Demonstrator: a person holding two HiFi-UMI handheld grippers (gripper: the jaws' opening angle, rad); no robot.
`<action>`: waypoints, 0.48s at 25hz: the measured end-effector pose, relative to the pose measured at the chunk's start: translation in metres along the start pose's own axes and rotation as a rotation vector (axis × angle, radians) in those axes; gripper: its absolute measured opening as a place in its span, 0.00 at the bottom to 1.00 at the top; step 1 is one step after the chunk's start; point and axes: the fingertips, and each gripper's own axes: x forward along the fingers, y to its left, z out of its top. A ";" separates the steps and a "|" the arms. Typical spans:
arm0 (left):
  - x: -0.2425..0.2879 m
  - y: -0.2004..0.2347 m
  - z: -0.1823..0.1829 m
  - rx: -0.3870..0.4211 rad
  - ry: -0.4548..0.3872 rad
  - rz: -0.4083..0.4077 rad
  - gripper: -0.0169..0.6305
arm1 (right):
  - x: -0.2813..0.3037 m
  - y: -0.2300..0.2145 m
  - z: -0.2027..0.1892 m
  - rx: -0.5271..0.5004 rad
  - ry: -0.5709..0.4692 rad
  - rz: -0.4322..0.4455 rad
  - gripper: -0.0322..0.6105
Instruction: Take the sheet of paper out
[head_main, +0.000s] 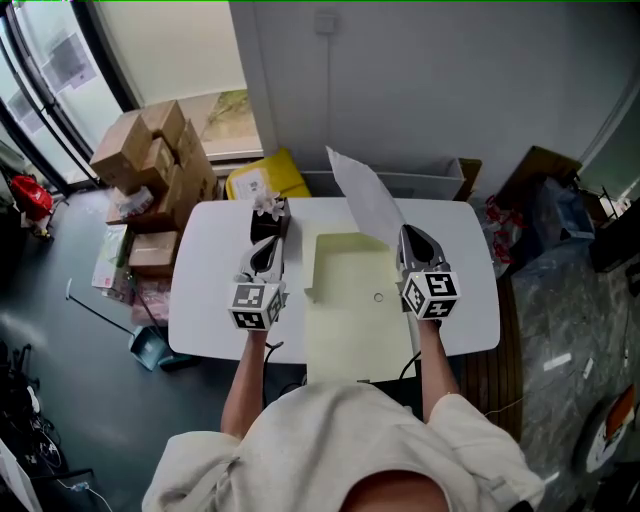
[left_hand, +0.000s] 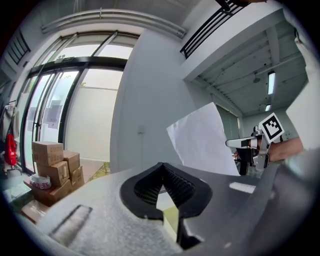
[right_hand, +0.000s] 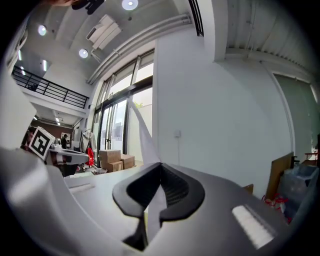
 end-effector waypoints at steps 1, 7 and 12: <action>0.001 0.001 0.001 0.001 -0.001 0.001 0.03 | -0.002 -0.002 -0.005 0.006 0.008 -0.006 0.05; 0.005 0.001 0.003 0.004 -0.006 -0.001 0.03 | -0.012 -0.012 -0.026 0.019 0.048 -0.033 0.05; 0.010 -0.001 0.000 0.001 -0.001 -0.005 0.03 | -0.012 -0.021 -0.028 0.013 0.059 -0.050 0.05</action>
